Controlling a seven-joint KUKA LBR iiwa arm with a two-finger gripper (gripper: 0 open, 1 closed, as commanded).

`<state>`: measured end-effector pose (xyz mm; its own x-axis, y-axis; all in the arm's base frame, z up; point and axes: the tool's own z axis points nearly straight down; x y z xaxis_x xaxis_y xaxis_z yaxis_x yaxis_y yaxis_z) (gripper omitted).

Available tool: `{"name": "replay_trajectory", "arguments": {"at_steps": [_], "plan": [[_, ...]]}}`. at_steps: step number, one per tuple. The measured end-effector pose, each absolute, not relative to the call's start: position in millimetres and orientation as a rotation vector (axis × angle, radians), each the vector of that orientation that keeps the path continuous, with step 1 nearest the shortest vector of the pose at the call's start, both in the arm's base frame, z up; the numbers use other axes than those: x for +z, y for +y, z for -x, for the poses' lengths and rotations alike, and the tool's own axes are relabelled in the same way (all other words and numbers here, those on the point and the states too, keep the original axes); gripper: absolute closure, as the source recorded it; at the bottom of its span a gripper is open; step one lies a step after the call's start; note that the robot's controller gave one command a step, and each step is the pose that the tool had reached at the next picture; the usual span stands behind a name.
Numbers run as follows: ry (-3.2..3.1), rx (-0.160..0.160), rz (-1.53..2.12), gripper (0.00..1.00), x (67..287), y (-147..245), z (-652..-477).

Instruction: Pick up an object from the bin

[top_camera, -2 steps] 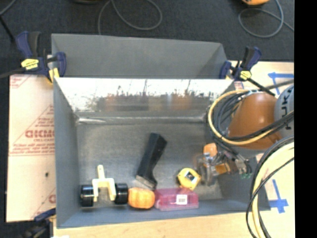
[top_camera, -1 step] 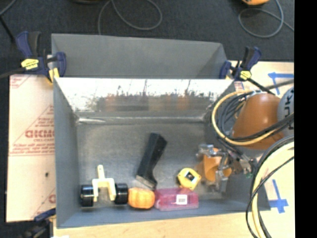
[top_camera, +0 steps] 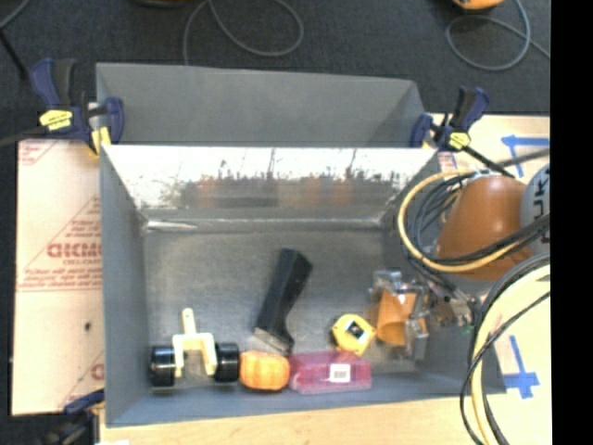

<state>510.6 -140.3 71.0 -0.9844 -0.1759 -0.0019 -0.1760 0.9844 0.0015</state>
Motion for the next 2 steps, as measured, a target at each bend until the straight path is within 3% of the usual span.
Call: {"name": "replay_trajectory", "arguments": {"at_steps": [1, 2], "plan": [[3.114, 0.032, 0.362, 1.00, 71.1, -148.0, -517.8], [3.114, 0.032, 0.364, 1.00, 71.1, -148.0, -517.8]]}}
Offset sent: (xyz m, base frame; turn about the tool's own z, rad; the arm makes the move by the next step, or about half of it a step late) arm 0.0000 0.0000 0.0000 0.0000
